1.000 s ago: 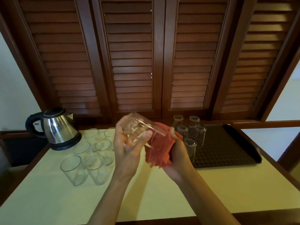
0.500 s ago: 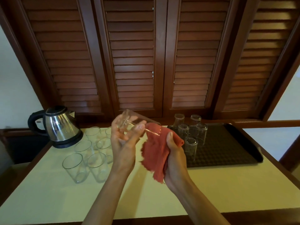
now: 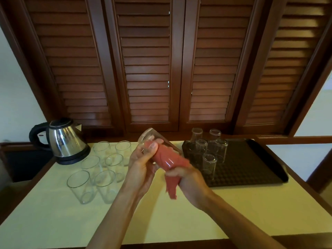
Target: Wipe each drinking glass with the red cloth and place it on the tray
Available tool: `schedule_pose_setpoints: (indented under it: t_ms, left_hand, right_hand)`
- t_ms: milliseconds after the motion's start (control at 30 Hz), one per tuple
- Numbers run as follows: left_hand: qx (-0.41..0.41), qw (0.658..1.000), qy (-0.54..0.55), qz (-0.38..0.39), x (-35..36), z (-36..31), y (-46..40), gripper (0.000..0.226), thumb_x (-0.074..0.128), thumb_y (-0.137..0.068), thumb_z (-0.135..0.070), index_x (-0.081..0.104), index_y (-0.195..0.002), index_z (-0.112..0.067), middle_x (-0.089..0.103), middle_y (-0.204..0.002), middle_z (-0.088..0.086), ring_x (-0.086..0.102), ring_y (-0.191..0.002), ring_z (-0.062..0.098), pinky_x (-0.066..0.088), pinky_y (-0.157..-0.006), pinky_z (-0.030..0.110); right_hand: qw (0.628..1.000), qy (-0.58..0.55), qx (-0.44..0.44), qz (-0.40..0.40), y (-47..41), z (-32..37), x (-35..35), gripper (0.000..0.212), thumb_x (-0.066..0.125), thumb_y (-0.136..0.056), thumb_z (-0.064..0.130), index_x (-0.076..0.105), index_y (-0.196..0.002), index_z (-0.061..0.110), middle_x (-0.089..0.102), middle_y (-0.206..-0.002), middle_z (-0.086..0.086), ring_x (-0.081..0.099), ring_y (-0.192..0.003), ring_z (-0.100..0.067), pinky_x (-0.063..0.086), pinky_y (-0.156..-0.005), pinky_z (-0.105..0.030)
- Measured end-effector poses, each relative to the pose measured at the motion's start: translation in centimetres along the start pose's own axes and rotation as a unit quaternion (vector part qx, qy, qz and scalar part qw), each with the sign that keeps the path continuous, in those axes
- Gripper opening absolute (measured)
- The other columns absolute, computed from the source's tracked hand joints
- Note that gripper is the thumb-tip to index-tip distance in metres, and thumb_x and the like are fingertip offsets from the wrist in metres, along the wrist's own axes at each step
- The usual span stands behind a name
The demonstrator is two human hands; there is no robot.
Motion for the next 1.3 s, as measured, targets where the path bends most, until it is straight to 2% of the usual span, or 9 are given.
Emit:
schedule_pose_setpoints:
  t_ms: [133,333,467,600,800,933,1067,1200,1300]
  left_hand:
    - [0.011,0.999,-0.008,0.045,-0.4,-0.3,-0.7,0.072,0.101,-0.057,-0.042,0.071,-0.113,-0.011,0.072,-0.111,0.018,0.072,-0.096,0.026,0.062,-0.081,0.035]
    - [0.012,0.999,-0.008,0.050,-1.0,-1.1,-1.0,0.095,0.096,-0.067,-0.040,0.051,-0.143,-0.003,0.068,-0.126,0.019,0.069,-0.109,0.041,0.060,-0.091,0.049]
    - [0.030,0.996,-0.080,0.001,-1.9,-2.8,-0.9,0.094,0.101,-0.056,-0.034,0.057,-0.135,-0.009,0.074,-0.119,0.012,0.075,-0.103,0.037,0.062,-0.090,0.050]
    - [0.029,0.978,-0.206,-0.006,-1.5,-3.3,-0.4,0.071,0.095,-0.064,-0.011,0.065,-0.128,-0.019,0.078,-0.116,0.006,0.077,-0.101,0.026,0.060,-0.097,0.044]
    - [0.085,0.942,-0.321,0.054,0.5,-2.8,0.2,0.068,0.092,-0.061,-0.018,0.070,-0.125,-0.022,0.080,-0.107,-0.003,0.076,-0.100,0.016,0.062,-0.084,0.029]
    - [0.148,0.860,-0.483,0.075,0.1,-2.9,0.8,0.055,0.099,-0.065,-0.016,0.072,-0.113,-0.021,0.072,-0.084,-0.023,0.066,-0.077,0.002,0.052,-0.072,0.018]
    - [0.180,0.851,-0.490,0.059,-0.6,-3.1,0.7,0.053,0.098,-0.066,-0.015,0.073,-0.110,-0.024,0.077,-0.093,-0.019,0.073,-0.086,0.003,0.059,-0.077,0.025]
    - [0.150,0.855,-0.491,0.077,-0.1,-2.3,0.8,0.061,0.099,-0.065,-0.019,0.072,-0.119,-0.026,0.077,-0.099,-0.020,0.073,-0.094,0.004,0.060,-0.083,0.028]
    - [0.149,0.853,-0.493,0.088,1.3,-0.4,1.0,0.054,0.099,-0.065,-0.017,0.074,-0.113,-0.023,0.077,-0.092,-0.019,0.072,-0.086,0.005,0.058,-0.078,0.028]
  right_hand:
    - [0.952,-0.282,0.029,0.118,1.0,1.1,0.1,0.068,0.073,-0.065,0.009,0.058,-0.131,0.002,0.064,-0.090,-0.022,0.058,-0.078,-0.038,0.045,-0.090,-0.068]
    - [0.993,0.077,-0.026,-0.087,2.3,-0.8,0.7,0.023,0.061,-0.072,0.011,0.060,-0.078,-0.011,0.053,-0.060,-0.027,0.046,-0.051,-0.037,0.038,-0.060,-0.051]
    - [0.982,-0.107,0.005,-0.158,4.3,1.1,-2.3,0.033,0.057,-0.077,0.000,0.069,-0.106,-0.007,0.070,-0.099,-0.035,0.066,-0.084,-0.050,0.055,-0.073,-0.050]
    - [0.955,-0.001,-0.110,-0.276,5.1,3.2,-1.9,0.014,0.057,-0.098,0.009,0.065,-0.089,0.017,0.069,-0.060,-0.005,0.064,-0.056,-0.025,0.050,-0.061,-0.046]
    - [0.942,0.252,-0.198,-0.102,1.9,2.6,1.6,0.056,0.049,-0.101,0.049,0.038,-0.153,0.030,0.068,-0.084,-0.020,0.068,-0.065,-0.034,0.060,-0.060,-0.037]
    - [0.855,0.428,-0.285,-0.060,0.4,5.0,1.7,0.044,0.048,-0.105,0.030,0.049,-0.148,0.019,0.056,-0.146,0.009,0.057,-0.124,0.000,0.048,-0.104,-0.020]
    - [0.787,0.522,-0.330,0.015,1.2,3.7,1.0,0.045,0.053,-0.102,0.017,0.049,-0.147,0.015,0.040,-0.159,0.005,0.026,-0.152,-0.010,0.017,-0.126,-0.031]
    - [0.829,0.456,-0.322,-0.031,2.1,3.4,-0.7,0.046,0.043,-0.105,0.039,0.052,-0.145,0.018,0.043,-0.157,0.010,0.037,-0.148,-0.014,0.039,-0.117,-0.039]
    - [0.830,0.457,-0.316,-0.053,2.4,4.0,-0.4,0.041,0.045,-0.104,0.033,0.050,-0.143,0.022,0.048,-0.151,0.011,0.038,-0.146,-0.009,0.026,-0.124,-0.037]
Point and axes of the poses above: each hand's wrist, its own y-axis away from the middle knuckle, its own x-axis out of the palm, z = x × y, the point moved 2 cm from there along -y, towards the middle knuckle
